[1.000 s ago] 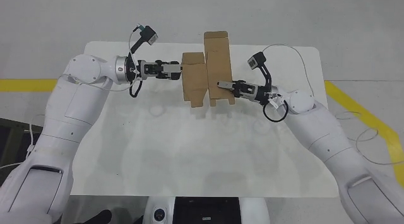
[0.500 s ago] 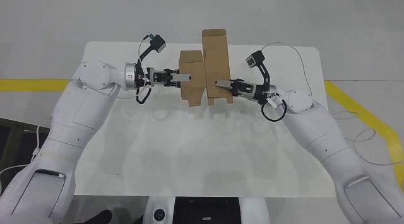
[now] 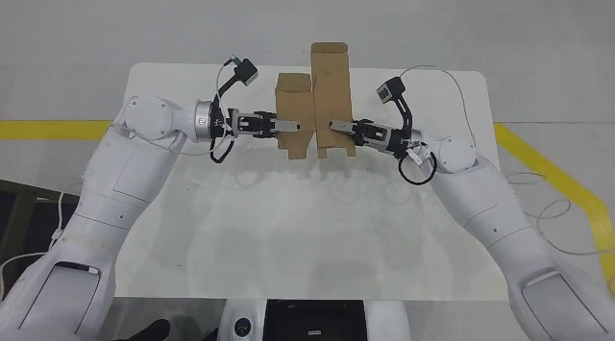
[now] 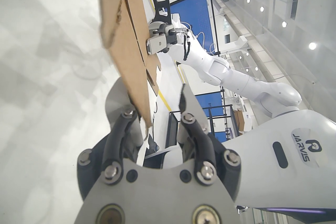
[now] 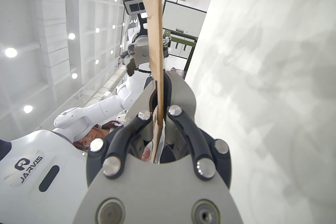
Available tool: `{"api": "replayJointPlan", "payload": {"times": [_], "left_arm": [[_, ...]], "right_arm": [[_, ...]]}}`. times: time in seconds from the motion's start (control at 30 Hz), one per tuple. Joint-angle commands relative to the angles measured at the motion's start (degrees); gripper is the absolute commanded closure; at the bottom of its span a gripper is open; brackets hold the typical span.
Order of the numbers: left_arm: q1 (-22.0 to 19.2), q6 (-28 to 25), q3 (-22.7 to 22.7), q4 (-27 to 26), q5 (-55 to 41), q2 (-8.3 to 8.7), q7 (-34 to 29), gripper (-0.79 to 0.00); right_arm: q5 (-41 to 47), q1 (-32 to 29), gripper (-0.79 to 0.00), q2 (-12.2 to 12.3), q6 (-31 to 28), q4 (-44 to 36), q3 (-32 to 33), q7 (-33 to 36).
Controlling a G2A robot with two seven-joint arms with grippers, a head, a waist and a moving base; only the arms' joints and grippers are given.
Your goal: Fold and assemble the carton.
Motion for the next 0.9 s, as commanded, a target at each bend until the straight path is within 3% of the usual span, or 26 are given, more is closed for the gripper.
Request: {"api": "replayJointPlan", "payload": {"times": [0.0,0.17,0.2,0.23,0.27,0.57,0.87], "left_arm": [[0.0,0.0,0.0,0.0,0.0,-0.02,0.0,0.000],[-0.1,0.3,0.1,0.2,0.0,-0.08,-0.1,0.000],[-0.1,0.4,0.1,0.2,-0.1,-0.09,-0.2,0.000],[-0.2,0.4,0.2,0.3,-0.2,-0.11,-0.3,0.000],[-0.2,0.5,0.2,0.3,-0.3,-0.13,-0.3,0.000],[-2.1,1.7,-0.5,2.2,2.5,0.24,-2.4,0.000],[-4.5,1.9,-0.3,3.6,2.2,1.13,-11.6,0.000]], "right_arm": [[0.0,-0.1,0.000,-0.1,0.1,0.1,0.3,0.1],[-0.5,-0.3,0.000,-0.4,0.2,0.2,0.9,0.4],[-0.5,-0.4,-0.203,-0.4,0.3,0.2,1.1,0.6],[-0.5,-0.4,-0.631,-0.5,0.4,0.3,1.2,0.7],[-0.5,-0.5,-0.785,-0.5,0.3,0.4,1.4,0.9],[-8.0,-0.1,-0.785,0.4,-1.8,0.1,4.3,2.2],[-13.8,-0.7,-0.785,2.9,0.2,-2.0,9.5,7.4]]}}
